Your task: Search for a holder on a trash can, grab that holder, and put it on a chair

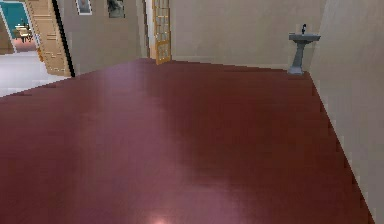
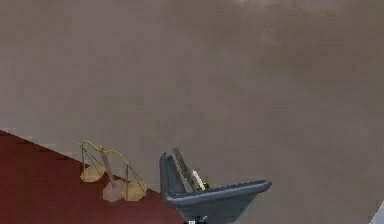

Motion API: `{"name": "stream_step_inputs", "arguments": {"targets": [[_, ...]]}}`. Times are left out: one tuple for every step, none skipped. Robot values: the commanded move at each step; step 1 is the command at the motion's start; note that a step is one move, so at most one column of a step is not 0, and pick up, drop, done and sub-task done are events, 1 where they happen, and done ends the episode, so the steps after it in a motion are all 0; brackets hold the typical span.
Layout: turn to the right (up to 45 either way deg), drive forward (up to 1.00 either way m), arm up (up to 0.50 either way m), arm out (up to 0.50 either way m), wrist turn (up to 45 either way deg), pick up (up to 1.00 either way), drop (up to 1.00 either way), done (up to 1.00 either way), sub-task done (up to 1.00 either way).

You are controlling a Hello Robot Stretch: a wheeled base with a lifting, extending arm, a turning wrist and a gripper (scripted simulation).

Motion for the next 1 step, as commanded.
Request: {"name": "stream_step_inputs", "arguments": {"targets": [[0.0,0.0,0.5,0.0,0.0,0.0,0.0,0.0,0.0]]}}
